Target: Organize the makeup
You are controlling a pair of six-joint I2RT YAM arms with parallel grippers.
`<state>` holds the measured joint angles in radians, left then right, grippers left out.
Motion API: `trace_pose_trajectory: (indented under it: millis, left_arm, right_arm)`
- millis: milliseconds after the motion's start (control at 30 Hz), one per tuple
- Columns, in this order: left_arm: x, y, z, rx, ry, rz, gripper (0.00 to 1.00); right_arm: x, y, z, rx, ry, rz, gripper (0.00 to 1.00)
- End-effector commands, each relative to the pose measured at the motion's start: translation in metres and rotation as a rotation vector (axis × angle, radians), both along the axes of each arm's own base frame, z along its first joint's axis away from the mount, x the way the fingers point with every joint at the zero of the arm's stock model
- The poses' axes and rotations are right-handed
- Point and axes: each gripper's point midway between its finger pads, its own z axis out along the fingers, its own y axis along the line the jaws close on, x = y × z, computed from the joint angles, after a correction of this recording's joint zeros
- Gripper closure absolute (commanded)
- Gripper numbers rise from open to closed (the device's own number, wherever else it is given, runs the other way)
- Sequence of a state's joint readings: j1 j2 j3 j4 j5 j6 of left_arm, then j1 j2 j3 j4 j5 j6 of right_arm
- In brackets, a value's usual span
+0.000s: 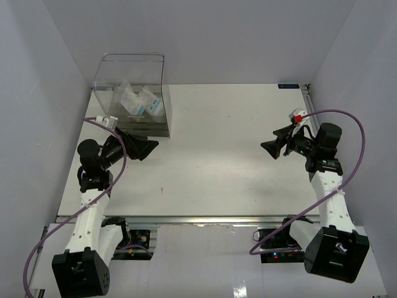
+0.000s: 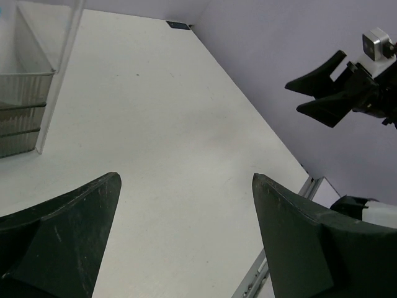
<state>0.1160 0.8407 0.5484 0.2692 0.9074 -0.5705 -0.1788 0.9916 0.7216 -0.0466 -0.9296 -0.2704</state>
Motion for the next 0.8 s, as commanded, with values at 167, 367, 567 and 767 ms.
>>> trace_pose_trajectory:
  millis: [167,367,567,767]
  left_arm:
    - [-0.023,-0.009,0.014,0.076,-0.147,-0.062,0.02]
    - [-0.025,-0.009,0.016,0.081,-0.157,-0.057,0.02]
    - [-0.025,-0.008,0.015,0.084,-0.157,-0.047,0.02]
    - [-0.026,-0.008,0.016,0.087,-0.163,-0.044,0.02]
  right_arm:
    - [-0.005,-0.014,0.005,0.022,0.003,-0.086,0.10]
    - [-0.003,-0.021,0.005,0.040,0.013,-0.163,0.10]
    - [0.011,-0.035,0.004,0.095,0.058,-0.298,0.10]
    - [0.019,-0.046,0.004,0.122,0.096,-0.382,0.10]
